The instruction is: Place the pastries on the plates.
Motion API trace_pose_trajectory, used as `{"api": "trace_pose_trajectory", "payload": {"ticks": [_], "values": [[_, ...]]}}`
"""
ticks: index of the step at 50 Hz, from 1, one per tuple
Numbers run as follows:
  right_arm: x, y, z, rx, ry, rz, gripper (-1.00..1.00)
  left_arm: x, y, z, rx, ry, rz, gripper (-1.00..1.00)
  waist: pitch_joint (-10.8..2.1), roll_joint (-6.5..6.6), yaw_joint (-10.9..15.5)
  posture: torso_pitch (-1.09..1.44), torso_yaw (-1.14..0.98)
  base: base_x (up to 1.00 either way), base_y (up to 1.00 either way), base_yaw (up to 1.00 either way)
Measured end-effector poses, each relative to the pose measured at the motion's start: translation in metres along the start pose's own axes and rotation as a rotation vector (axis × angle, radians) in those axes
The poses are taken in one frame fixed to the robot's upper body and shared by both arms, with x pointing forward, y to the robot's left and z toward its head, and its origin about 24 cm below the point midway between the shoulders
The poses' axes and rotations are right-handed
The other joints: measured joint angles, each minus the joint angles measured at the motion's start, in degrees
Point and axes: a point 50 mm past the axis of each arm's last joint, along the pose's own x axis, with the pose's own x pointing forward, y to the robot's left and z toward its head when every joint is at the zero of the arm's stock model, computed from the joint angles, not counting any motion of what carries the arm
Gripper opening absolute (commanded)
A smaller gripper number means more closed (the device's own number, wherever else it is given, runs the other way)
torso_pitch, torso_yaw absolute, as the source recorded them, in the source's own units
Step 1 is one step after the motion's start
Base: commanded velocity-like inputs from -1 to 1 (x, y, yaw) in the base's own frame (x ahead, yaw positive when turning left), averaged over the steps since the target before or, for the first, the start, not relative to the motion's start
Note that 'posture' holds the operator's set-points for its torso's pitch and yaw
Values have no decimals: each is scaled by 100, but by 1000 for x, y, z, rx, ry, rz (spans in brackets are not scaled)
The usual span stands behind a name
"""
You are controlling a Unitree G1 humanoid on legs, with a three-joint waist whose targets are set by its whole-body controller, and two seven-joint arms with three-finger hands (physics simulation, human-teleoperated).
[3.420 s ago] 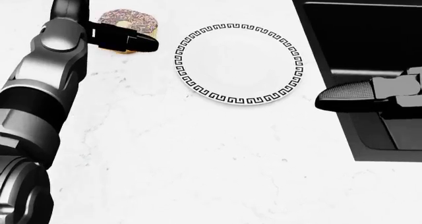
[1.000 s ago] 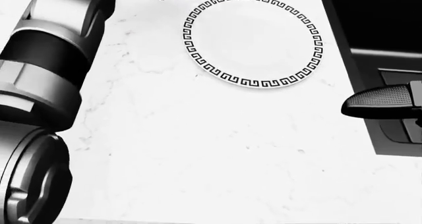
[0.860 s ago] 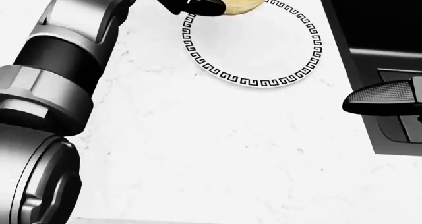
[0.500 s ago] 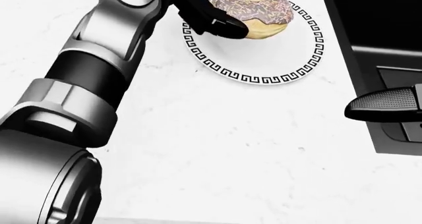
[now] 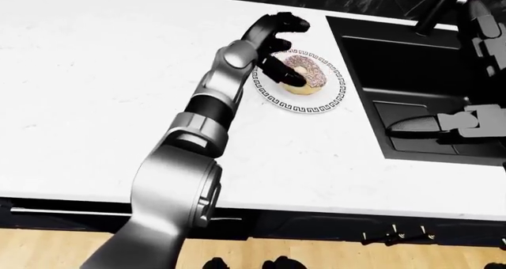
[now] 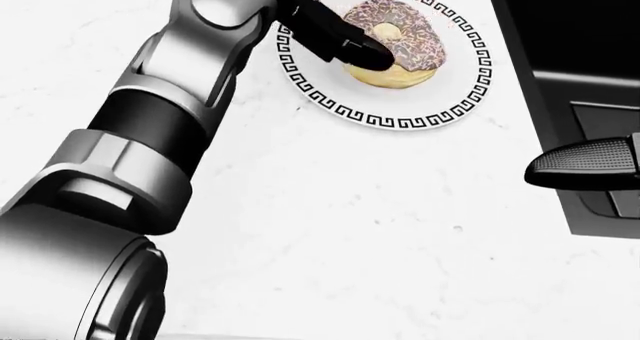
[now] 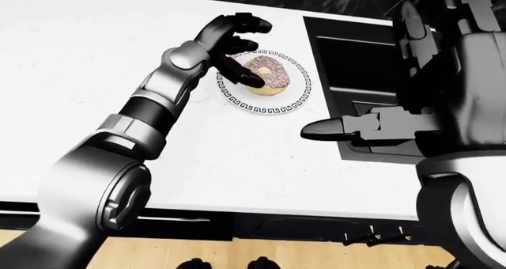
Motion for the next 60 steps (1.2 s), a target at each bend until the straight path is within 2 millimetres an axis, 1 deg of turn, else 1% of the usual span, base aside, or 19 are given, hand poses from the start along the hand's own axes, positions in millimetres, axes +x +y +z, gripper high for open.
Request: {"api": "trace_pose_trajectory", "payload": {"ticks": [11, 14, 19, 24, 27, 30, 33, 36, 39, 42, 44, 46, 49, 52, 54, 56, 57, 58, 60], "values": [[-2, -1, 0, -1, -1, -5, 100, -2, 10, 4, 6, -7, 37, 100, -7, 4, 2, 31, 0, 0, 0, 0], [-2, -1, 0, 0, -1, -5, 100, -4, 20, 11, -7, -27, 84, 100, 11, 4, -9, 31, 0, 0, 0, 0], [-1, 2, -3, 5, 8, 3, 100, -13, 50, 39, -18, -114, 207, 100, 38, 16, -32, 31, 0, 0, 0, 0], [5, 8, -8, 13, 29, -1, 100, -31, 77, 67, -24, -208, 310, 100, 25, 67, -54, 31, 0, 0, 0, 0], [9, 8, -9, 18, 39, -10, 100, -43, 85, 77, -22, -239, 339, 100, 16, 104, -51, 31, 0, 0, 0, 0], [11, 8, -10, 21, 46, -23, 100, -54, 88, 84, -18, -247, 354, 100, 11, 128, -53, 31, 0, -7, 0, 0], [12, 9, -12, 15, 60, -22, 100, -64, 89, 86, -19, -236, 364, 100, -186, 234, -75, 31, 0, -27, 0, 0], [10, 10, -14, 11, 67, -18, 100, -80, 89, 93, -9, -259, 381, 100, -235, 324, -92, 31, 0, -28, 0, 0], [9, 12, -18, 12, 73, -16, 100, -99, 85, 101, 6, -296, 395, 100, -270, 365, -101, 31, 0, -32, 0, 0], [10, 13, -19, 17, 74, -16, 100, -112, 78, 100, 10, -300, 401, 100, -304, 375, -116, 31, 0, -36, 0, 0], [10, 13, -20, 16, 72, -19, 100, -119, 74, 97, 6, -290, 399, 100, -304, 377, -130, 31, 0, -39, 0, 0], [10, 13, -21, 15, 73, -24, 100, -121, 72, 94, -1, -269, 393, 100, -295, 399, -163, 31, 0, -40, 0, 0], [10, 12, -21, 14, 75, -35, 100, -120, 69, 92, -7, -246, 380, 100, -270, 488, -212, 31, 0, -40, 0, 0], [9, 10, -22, 11, 81, -44, 100, -124, 67, 92, 2, -246, 369, 100, -290, 377, -175, 31, 0, -39, 0, 0], [8, 11, -22, 10, 75, -39, 100, -132, 71, 90, -13, -259, 397, 100, -284, 381, -139, 31, 0, -39, 0, 0], [7, 12, -24, 13, 72, -36, 100, -144, 78, 87, -35, -273, 450, 100, -237, 464, -119, 31, 0, -41, 0, 0], [7, 13, -26, 16, 75, -32, 100, -150, 81, 85, -41, -275, 479, 100, -236, 530, -116, 31, 0, -40, 0, 0], [8, 14, -27, 17, 78, -27, 100, -156, 83, 82, -48, -275, 503, 100, -265, 631, -97, 31, 0, -40, 0, 0], [8, 19, -32, 27, 93, -10, 100, -165, 85, 74, -63, -263, 540, 100, -276, 688, 18, 31, 0, -34, 0, 0]]}}
